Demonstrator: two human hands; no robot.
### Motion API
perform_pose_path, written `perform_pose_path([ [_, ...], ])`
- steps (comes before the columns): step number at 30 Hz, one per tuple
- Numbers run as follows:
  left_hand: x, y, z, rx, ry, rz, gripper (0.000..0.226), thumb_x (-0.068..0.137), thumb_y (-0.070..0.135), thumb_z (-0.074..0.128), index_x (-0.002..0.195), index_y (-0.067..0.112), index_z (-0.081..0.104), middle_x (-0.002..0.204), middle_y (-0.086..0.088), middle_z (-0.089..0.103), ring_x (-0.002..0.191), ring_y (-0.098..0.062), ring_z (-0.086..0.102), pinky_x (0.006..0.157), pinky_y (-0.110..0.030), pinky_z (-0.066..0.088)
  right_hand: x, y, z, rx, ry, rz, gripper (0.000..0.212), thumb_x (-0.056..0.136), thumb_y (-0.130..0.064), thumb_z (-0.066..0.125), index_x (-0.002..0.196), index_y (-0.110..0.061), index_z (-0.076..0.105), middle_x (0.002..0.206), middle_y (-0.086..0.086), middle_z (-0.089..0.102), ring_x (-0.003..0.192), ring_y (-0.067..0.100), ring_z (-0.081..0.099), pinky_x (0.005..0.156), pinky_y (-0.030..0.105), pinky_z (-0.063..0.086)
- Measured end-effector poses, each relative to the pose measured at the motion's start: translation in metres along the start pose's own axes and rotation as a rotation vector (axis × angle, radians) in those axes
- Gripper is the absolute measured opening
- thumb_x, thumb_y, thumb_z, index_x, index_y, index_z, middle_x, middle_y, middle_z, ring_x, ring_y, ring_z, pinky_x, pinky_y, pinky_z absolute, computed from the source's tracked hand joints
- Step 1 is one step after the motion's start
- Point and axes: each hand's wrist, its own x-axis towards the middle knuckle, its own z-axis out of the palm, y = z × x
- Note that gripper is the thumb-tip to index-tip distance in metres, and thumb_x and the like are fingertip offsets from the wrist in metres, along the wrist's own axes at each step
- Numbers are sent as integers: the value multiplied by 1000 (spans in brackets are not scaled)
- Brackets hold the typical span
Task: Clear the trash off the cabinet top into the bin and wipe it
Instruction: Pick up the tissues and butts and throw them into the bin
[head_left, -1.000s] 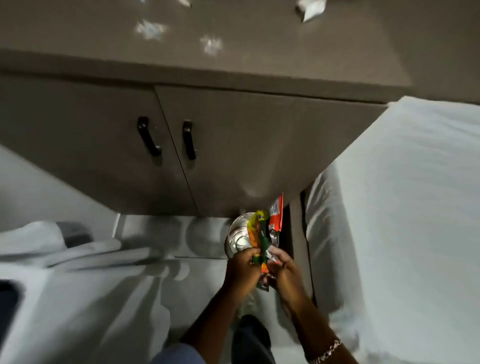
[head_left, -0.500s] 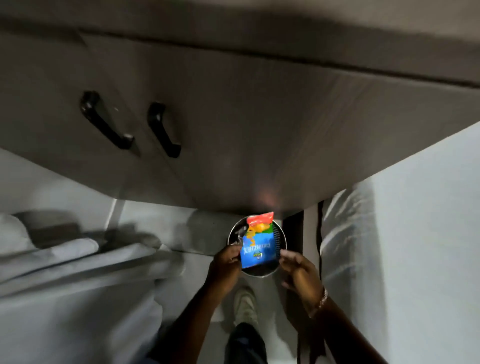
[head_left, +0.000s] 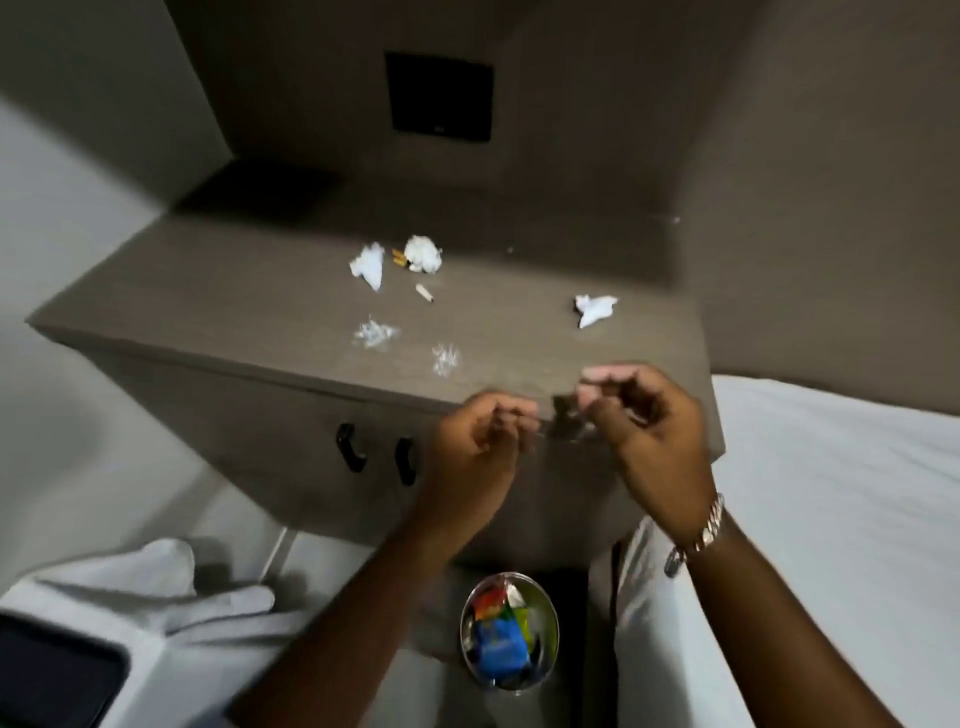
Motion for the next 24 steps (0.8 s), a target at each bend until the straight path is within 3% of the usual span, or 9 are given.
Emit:
perform_pose_path([
  [2, 39, 32, -8, 51, 114, 137, 28, 83, -4, 50, 86, 15, 70, 85, -16, 71, 77, -29, 68, 71, -41, 56, 49, -9, 0, -204, 67, -87, 24, 78, -6, 71, 98, -18, 68, 96, 8, 70, 82, 19, 63, 76, 20, 50],
  [4, 97, 50, -17, 251, 288, 177, 28, 79, -1, 56, 98, 15, 69, 102, -12, 68, 96, -31, 65, 87, -39, 54, 105, -7, 2, -517, 53, -88, 37, 77, -9, 71, 112, -19, 66, 119, 11, 63, 101, 28, 62, 91, 27, 48],
  [7, 171, 58, -40, 681, 369, -24, 49, 78, 20, 64, 126, 25, 56, 135, -15, 45, 123, -36, 46, 103, -36, 40, 149, 10, 9, -906, -179, 73, 52, 79, -18, 69, 129, -23, 56, 145, 15, 44, 125, 38, 49, 107, 38, 42],
  [9, 204, 52, -59, 808, 321, -162, 60, 80, 29, 65, 137, 28, 48, 145, -17, 36, 130, -40, 38, 107, -41, 37, 159, 20, 15, -1030, -266, 64, 41, 80, -21, 67, 121, -22, 63, 134, 14, 58, 119, 36, 55, 103, 37, 43],
  [11, 222, 42, -77, 949, 276, -193, 55, 84, 29, 64, 137, 26, 51, 145, -17, 43, 132, -39, 40, 108, -43, 38, 165, 21, 20, -1009, -238, 76, 27, 78, -15, 64, 103, -22, 72, 112, 14, 71, 104, 35, 64, 91, 35, 50],
  [14, 231, 28, -90, 1083, 246, -175, 34, 81, 17, 67, 115, 9, 68, 123, -20, 65, 116, -38, 59, 99, -41, 51, 178, 11, 36, -904, -179, 68, 17, 77, -11, 64, 91, -14, 73, 99, 19, 73, 95, 37, 67, 83, 35, 54],
  [18, 236, 14, -99, 949, 303, -172, 19, 81, 6, 69, 100, 2, 70, 108, -21, 70, 103, -36, 65, 89, -41, 56, 208, -17, 93, -654, -180, -89, 25, 82, -11, 62, 103, -18, 73, 104, 11, 76, 100, 27, 69, 92, 24, 48],
  [22, 235, 11, -111, 783, 383, -73, 11, 78, 2, 66, 79, 9, 73, 90, -14, 73, 90, -31, 69, 77, -30, 54, 232, -36, 159, -635, -348, -127, 30, 84, -13, 62, 113, -12, 69, 116, 16, 71, 109, 31, 65, 100, 35, 50],
  [24, 226, 12, -116, 680, 363, -13, 15, 78, -2, 65, 76, 10, 74, 85, -13, 75, 82, -29, 71, 78, -35, 60, 238, -33, 183, -717, -395, -116, 28, 81, -17, 67, 107, -8, 71, 111, 19, 71, 104, 34, 66, 95, 37, 53],
])
